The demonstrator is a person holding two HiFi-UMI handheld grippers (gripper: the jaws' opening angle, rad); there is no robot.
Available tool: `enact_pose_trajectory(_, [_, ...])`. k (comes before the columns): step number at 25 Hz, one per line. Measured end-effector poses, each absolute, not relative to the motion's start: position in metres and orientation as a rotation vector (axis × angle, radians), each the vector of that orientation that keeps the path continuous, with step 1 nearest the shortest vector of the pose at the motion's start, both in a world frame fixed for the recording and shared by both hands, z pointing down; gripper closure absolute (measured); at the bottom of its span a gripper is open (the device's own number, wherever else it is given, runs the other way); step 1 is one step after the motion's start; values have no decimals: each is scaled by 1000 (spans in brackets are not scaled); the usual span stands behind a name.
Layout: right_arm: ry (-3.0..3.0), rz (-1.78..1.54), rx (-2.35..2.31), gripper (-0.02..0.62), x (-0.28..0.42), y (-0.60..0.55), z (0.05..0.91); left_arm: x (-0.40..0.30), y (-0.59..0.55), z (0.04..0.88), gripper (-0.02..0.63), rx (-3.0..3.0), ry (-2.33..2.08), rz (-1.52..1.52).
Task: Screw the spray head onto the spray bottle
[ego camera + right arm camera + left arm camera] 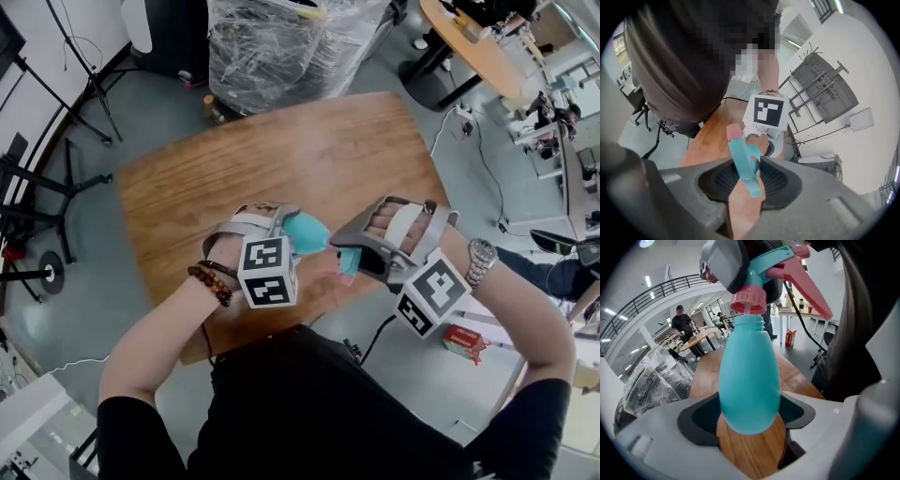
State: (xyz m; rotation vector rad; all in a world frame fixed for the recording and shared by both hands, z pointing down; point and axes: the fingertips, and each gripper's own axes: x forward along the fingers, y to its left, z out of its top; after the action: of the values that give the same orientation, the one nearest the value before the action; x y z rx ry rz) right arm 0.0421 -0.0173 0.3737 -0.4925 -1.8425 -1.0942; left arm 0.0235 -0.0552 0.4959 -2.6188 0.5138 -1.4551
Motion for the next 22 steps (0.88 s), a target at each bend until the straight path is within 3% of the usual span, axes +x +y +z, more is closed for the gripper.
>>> enact_pose_trajectory(22, [-1741, -1203, -685, 479, 51, 16, 374, 33, -17, 483, 201, -2602, 134, -1504])
